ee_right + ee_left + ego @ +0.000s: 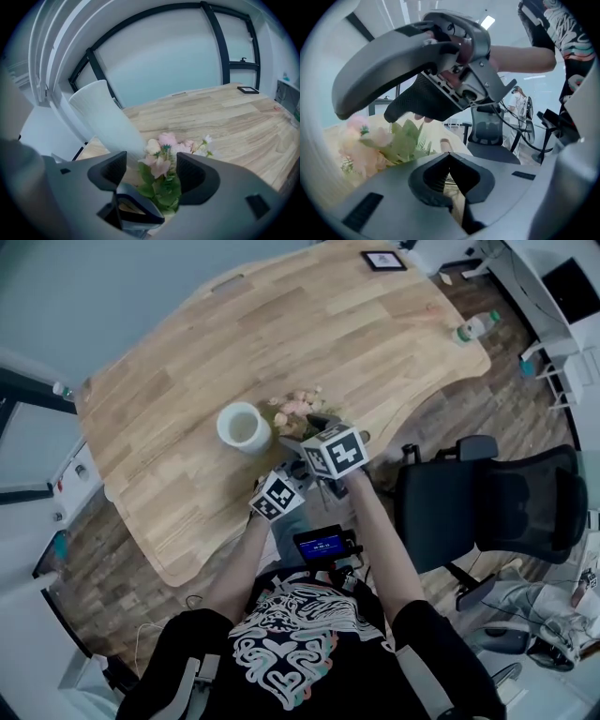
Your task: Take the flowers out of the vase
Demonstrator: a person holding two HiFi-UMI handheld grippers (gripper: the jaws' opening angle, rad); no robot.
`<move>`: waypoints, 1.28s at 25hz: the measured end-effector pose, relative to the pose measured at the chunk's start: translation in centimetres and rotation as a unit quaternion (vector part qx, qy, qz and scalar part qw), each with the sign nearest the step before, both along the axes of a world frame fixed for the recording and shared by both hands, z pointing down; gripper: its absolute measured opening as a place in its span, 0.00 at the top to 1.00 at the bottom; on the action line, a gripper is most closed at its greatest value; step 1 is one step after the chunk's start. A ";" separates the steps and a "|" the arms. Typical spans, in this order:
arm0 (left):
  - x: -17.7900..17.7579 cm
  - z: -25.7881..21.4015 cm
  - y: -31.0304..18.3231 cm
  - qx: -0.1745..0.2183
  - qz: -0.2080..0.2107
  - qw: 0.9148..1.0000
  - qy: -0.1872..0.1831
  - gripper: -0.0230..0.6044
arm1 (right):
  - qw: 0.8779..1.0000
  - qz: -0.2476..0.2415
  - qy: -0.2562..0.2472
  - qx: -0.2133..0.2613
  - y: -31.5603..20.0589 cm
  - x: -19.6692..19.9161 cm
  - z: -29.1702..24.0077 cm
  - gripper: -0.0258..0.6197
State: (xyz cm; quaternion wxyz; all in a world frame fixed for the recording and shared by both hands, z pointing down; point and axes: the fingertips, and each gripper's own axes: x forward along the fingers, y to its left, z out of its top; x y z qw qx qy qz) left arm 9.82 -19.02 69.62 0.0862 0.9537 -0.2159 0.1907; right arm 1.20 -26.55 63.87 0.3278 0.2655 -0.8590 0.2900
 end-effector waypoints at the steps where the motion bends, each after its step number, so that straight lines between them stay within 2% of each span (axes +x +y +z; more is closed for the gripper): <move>1: -0.3 0.3 -0.4 -0.001 -0.006 1.000 -0.012 0.96 | 1.000 -0.003 0.002 0.001 0.0 0.1 -0.1 0.49; 4: -1.1 0.9 -1.4 -0.011 -0.022 0.999 -0.034 0.96 | 1.000 -0.001 0.005 0.016 -0.4 0.8 -1.3 0.49; 6: -1.6 0.8 -1.7 -0.013 -0.033 0.999 -0.036 0.96 | 0.999 0.009 0.004 0.031 -0.5 1.5 -2.4 0.49; 10: -3.1 -2.7 -2.4 0.020 -0.078 0.997 0.010 0.96 | 0.996 0.042 -0.012 0.078 -0.9 3.2 -4.3 0.49; 12: -4.1 -4.1 -2.5 0.022 -0.100 0.994 0.030 0.96 | 0.993 0.051 -0.021 0.102 -0.7 3.8 -4.9 0.49; 15: -6.7 -5.0 -1.4 0.021 -0.134 0.990 0.038 0.96 | 0.989 0.065 -0.042 0.122 0.5 4.2 -5.3 0.49; 18: -9.3 -5.5 -0.2 0.030 -0.155 0.987 0.033 0.96 | 0.988 0.072 -0.066 0.123 1.6 4.1 -5.4 0.49; 19: -10.3 -5.8 -0.1 0.032 -0.169 0.985 0.034 0.96 | 0.987 0.073 -0.066 0.128 1.8 4.1 -5.4 0.51; 20: -11.1 -6.2 -0.1 0.033 -0.186 0.981 0.038 0.96 | 0.985 0.077 -0.064 0.140 2.1 4.3 -5.6 0.76; 21: -11.8 -6.7 0.0 0.034 -0.202 0.978 0.044 0.96 | 0.983 0.080 -0.063 0.153 2.5 4.4 -5.9 0.95; 24: -12.8 -8.2 1.2 0.047 -0.220 0.973 0.040 0.96 | 0.980 0.062 -0.075 0.174 5.0 4.1 -7.4 0.96; 26: -13.6 -9.8 2.0 0.061 -0.231 0.970 0.038 0.96 | 0.973 0.046 -0.092 0.205 6.7 3.7 -9.2 0.96; 30: -16.4 -14.2 3.8 0.091 -0.267 0.958 0.056 0.96 | 0.960 0.068 -0.088 0.258 9.1 4.5 -12.1 0.96; 32: -17.6 -16.0 5.3 0.097 -0.283 0.952 0.063 0.96 | 0.957 0.076 -0.110 0.259 11.0 5.1 -13.4 0.95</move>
